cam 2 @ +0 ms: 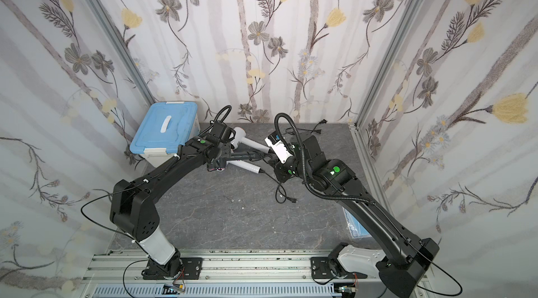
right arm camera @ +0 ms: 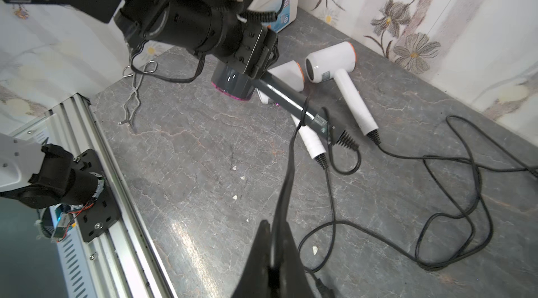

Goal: Wrap the cord around the hair dryer
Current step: Wrap the power cord around the hair dryer.

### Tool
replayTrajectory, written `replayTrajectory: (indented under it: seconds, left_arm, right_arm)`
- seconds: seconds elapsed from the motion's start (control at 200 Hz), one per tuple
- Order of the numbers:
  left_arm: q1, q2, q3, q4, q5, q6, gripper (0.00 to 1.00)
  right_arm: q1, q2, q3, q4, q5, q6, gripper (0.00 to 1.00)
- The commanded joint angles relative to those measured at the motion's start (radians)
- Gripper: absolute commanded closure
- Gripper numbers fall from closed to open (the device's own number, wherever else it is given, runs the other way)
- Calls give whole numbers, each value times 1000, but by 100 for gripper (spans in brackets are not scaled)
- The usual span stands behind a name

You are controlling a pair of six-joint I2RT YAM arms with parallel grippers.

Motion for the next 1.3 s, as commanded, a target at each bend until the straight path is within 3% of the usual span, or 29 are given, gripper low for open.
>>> replayTrajectory:
  seconds: [0.0, 0.25, 0.46, 0.689, 0.899, 1.094, 1.294]
  left_arm:
    - [-7, -15, -43, -21, -13, 79, 100]
    - [-43, -22, -64, -57, 147, 178, 100]
    - [-74, -61, -95, -61, 385, 253, 100]
    - [-94, -139, -147, -22, 595, 271, 100]
    - [-94, -288, -249, 132, 760, 237, 100]
    - [-84, -382, -283, 247, 790, 128, 100]
    - [-60, -428, -173, 232, 642, 27, 100]
  right_arm:
    - [3, 32, 73, 1, 95, -95, 100]
    - [-5, 109, 187, -5, 157, -173, 100]
    - [-38, 180, 262, 10, 157, -216, 100]
    - [-113, 276, 307, 39, 86, -219, 100]
    - [-167, 334, 267, 60, -3, -208, 100]
    - [-199, 316, 131, 161, -179, -159, 100]
    - [-214, 269, -58, 296, -321, -79, 100]
